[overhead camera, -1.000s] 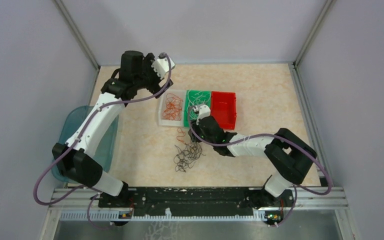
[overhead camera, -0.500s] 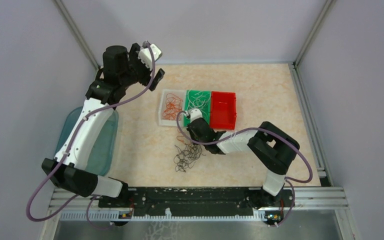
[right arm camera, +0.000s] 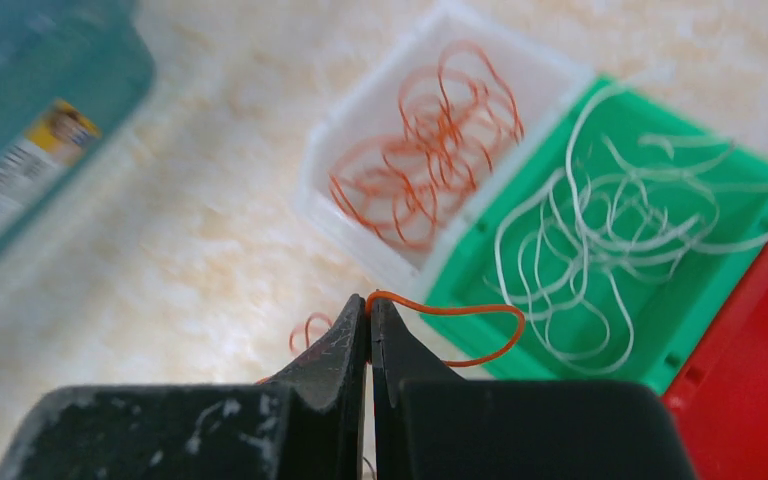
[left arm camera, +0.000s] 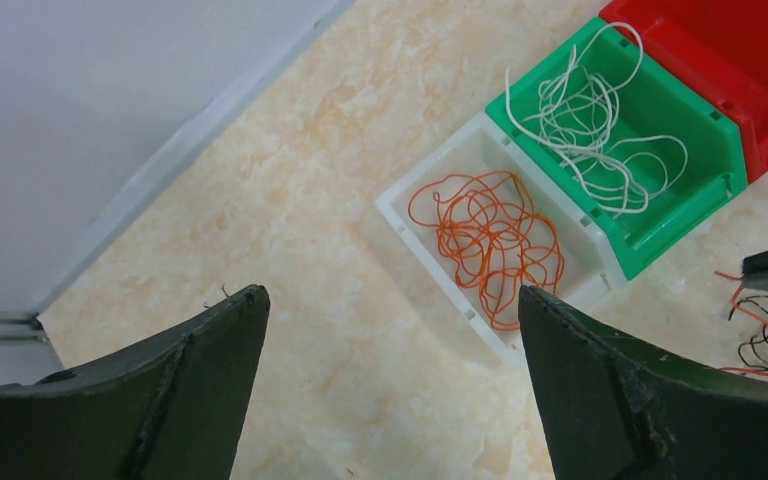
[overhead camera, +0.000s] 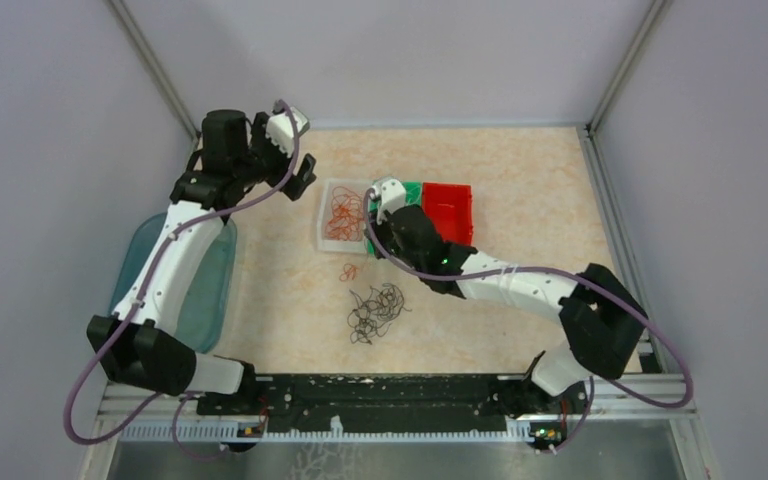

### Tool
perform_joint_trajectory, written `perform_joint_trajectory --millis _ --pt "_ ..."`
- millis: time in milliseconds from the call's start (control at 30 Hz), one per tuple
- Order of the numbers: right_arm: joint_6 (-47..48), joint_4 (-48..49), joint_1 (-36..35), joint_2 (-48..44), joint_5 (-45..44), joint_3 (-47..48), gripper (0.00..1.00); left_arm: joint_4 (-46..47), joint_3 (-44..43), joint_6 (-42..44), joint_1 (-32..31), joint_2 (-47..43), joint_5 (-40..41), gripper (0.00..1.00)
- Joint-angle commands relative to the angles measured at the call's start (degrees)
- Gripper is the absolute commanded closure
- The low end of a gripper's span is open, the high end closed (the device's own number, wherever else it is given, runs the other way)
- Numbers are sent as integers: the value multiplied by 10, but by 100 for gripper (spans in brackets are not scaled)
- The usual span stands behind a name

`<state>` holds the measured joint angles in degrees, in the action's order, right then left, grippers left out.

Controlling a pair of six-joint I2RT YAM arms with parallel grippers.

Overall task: Untangle the cables
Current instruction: Pick up the cable at the center of the board.

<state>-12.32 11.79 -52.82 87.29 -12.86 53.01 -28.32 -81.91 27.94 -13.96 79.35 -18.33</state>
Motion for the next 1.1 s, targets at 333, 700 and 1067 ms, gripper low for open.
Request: perform_joint_trajectory --millis 333,700,1067 --pt "33 44 -4 -63 101 168 100 12 72 -35 84 -67 -183 1" --pt "143 20 15 40 77 251 100 61 50 -110 118 -35 -52 1" --pt "185 97 59 170 85 301 100 52 24 -159 168 -8 -100 1"
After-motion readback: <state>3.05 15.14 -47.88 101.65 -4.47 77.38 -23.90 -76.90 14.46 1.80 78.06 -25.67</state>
